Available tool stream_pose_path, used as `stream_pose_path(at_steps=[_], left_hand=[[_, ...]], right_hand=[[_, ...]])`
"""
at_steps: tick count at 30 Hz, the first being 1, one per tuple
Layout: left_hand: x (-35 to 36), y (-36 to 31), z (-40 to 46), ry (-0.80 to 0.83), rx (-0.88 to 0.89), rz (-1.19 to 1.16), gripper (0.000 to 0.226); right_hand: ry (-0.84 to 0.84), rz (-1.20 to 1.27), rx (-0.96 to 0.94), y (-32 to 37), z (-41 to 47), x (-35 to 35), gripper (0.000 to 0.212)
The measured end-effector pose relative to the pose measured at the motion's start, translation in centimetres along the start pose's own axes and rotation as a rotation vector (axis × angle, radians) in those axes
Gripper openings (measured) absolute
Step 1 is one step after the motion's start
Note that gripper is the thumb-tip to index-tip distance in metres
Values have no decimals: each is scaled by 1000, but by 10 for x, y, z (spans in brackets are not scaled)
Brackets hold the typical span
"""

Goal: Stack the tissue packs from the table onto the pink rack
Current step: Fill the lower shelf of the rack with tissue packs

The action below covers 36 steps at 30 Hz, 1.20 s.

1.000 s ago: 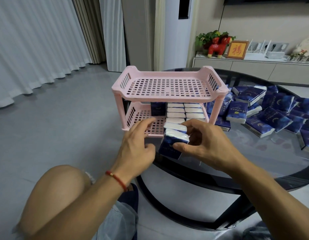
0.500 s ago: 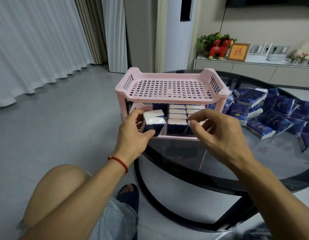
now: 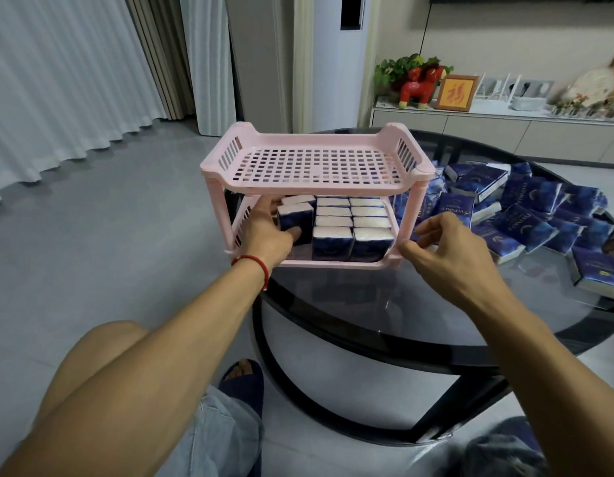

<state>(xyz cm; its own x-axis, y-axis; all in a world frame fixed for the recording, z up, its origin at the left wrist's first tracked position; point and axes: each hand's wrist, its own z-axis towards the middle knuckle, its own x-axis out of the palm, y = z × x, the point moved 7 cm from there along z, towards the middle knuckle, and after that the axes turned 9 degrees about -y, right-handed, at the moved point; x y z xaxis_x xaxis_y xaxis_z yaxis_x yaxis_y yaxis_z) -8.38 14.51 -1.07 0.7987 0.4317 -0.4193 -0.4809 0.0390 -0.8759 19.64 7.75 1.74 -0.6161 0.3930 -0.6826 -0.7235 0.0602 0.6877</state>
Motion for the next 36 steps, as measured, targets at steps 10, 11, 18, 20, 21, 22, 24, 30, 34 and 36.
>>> stream_pose_path(at_steps=[10,11,18,20,21,22,24,30,34,36], left_hand=[[8,-10,13,118,160,352,51],[10,-8,15,135,151,360,49],[28,3,23,279,102,266,53],[28,3,24,270,111,280,52],[27,3,25,259,121,291,52],[25,2,25,246,130,301,51],[21,2,25,225,130,298,52],[18,1,21,250,108,238,51],[12,2,20,231,91,282,59],[7,2,17,212,89,322,58]], right_hand=[[85,-39,-36,2,4,14,19],[81,-37,-36,2,4,14,18],[66,-28,-44,2,5,17,17],[64,-25,-50,1,5,17,18],[63,-24,-53,1,5,17,18],[64,-24,-53,0,6,18,19],[66,-25,-53,0,6,18,19],[72,-11,-56,-2,7,17,22],[102,-1,-58,-5,7,16,25],[99,-25,-39,-11,9,12,27]])
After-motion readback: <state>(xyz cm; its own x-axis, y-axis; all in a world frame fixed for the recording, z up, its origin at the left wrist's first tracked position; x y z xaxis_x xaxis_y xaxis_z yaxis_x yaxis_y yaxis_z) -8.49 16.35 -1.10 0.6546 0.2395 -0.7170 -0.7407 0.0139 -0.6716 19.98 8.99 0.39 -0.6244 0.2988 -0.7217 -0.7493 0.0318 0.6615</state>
